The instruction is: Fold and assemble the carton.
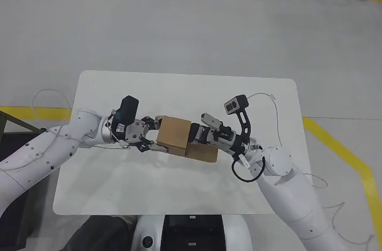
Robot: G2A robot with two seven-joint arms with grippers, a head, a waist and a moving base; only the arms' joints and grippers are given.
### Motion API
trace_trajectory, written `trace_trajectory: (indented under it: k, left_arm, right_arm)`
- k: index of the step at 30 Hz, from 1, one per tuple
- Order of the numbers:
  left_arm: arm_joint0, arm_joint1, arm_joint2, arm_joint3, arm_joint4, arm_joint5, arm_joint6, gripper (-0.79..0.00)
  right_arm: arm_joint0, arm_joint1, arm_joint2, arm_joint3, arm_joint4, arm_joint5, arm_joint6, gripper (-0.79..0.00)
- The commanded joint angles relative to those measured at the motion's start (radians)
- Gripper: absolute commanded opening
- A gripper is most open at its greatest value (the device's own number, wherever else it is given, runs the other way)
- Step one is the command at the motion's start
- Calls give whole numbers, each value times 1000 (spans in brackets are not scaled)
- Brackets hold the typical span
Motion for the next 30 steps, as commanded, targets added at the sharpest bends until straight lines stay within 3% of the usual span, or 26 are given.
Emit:
trace_trajectory:
  k: [1,8,15,24,30]
  left_arm:
    - [2,0,-3,0,0,0,1,-314]
    - [11,-2,-15,7,-5,0,5,-326]
    - [23,3,-31,13,-3,0,36,-369]
    - [49,28,-64,36,6,0,134,-406]
    - [59,38,-91,30,0,0,146,-394]
  right_arm:
    - [-4,-1,-2,-3,3,-9,-6,0]
    - [-22,3,30,-22,-3,-3,-6,0]
    - [-64,18,131,-67,-6,7,-22,0]
    - [-157,47,287,-110,-75,168,-77,0]
    - [-181,54,276,-59,-103,243,-31,0]
